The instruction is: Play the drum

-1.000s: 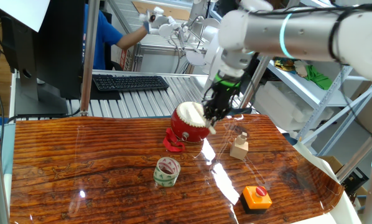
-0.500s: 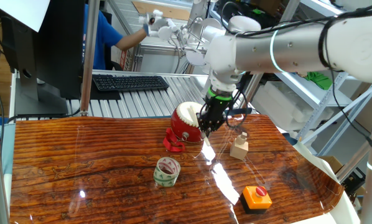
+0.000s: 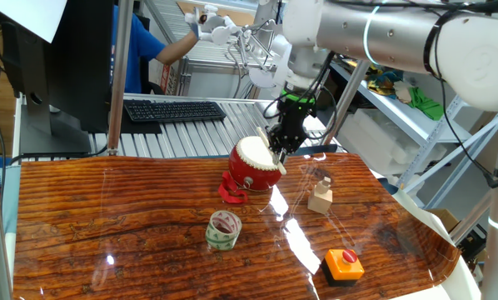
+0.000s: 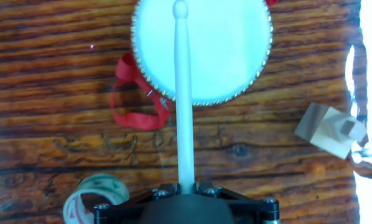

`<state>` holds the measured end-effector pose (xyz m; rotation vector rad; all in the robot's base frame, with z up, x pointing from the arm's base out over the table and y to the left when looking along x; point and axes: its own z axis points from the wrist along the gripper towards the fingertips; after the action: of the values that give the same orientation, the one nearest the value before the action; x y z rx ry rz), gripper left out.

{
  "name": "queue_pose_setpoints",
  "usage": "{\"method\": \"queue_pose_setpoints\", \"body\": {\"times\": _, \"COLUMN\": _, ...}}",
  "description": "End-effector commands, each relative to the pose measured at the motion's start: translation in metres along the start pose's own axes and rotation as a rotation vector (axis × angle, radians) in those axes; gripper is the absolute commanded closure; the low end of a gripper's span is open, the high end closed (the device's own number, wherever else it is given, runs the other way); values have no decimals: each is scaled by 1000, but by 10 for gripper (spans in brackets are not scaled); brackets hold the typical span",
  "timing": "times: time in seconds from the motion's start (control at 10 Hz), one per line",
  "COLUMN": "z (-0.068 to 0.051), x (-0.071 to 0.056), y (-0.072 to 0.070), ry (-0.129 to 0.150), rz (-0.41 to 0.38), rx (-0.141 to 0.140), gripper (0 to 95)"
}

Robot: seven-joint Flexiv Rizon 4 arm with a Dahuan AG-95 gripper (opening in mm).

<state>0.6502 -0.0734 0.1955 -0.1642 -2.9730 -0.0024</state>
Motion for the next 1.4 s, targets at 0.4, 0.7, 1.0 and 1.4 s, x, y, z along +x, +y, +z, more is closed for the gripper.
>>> {"method": "queue_pose_setpoints", "body": {"times": 0.4, "z": -1, "x": 2, "y": 13, "ry": 24, "rz": -190, "rx": -16, "gripper": 950}}
{"method": "queue_pose_setpoints", "body": {"times": 0.7, "z": -2, "x": 7, "y": 31, "ry": 32, "rz": -351, "rx": 14, "gripper": 950}}
{"method": "queue_pose_setpoints", "body": {"times": 1.0, "z": 3, "x": 26, "y": 59, "ry": 38, "rz": -350, "rx": 17, "gripper": 950}}
{"method": "queue_pose_setpoints", "body": {"times": 1.4, "z": -1, "x": 61, "y": 65, "ry": 20, "rz": -349, "rx": 22, "gripper": 950}}
